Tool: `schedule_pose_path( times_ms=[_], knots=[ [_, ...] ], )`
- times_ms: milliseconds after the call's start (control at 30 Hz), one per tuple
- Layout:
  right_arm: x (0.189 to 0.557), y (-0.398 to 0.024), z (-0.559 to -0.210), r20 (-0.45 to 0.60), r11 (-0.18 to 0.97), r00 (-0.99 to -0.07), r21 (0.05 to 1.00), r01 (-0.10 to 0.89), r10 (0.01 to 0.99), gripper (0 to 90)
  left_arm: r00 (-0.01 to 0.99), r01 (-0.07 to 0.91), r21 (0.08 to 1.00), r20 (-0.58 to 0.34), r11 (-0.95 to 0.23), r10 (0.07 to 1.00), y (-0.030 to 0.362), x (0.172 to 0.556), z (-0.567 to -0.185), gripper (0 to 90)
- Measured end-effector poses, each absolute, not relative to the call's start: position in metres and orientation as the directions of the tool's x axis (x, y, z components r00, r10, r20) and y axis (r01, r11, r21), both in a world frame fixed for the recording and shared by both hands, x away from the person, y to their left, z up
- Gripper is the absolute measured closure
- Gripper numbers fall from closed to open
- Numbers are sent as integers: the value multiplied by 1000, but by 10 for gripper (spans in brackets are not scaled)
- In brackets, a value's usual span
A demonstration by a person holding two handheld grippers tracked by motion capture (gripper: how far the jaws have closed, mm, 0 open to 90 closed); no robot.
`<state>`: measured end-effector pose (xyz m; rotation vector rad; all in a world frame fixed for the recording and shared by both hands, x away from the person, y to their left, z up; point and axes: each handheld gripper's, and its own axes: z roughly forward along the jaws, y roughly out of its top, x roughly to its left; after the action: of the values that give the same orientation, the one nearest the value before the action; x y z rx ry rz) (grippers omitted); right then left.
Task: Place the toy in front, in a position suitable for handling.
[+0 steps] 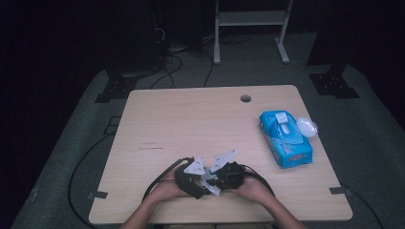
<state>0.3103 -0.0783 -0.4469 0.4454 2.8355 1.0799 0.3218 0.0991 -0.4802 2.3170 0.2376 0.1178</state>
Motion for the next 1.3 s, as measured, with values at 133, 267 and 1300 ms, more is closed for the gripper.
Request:
schedule_pose_path(
  times_ms=[133,267,1300],
  knots=[
    [313,-76,-446,35,724,-962,651,227,271,840,978,137,733,8,-666,210,100,322,-481,234],
    [318,-86,-443,64,718,-958,648,252,279,840,978,135,732,8,-667,208,99,322,-481,235],
    [318,-61,-445,-12,761,-975,627,164,220,837,979,137,733,2,-666,204,101,322,-481,235]
  ],
)
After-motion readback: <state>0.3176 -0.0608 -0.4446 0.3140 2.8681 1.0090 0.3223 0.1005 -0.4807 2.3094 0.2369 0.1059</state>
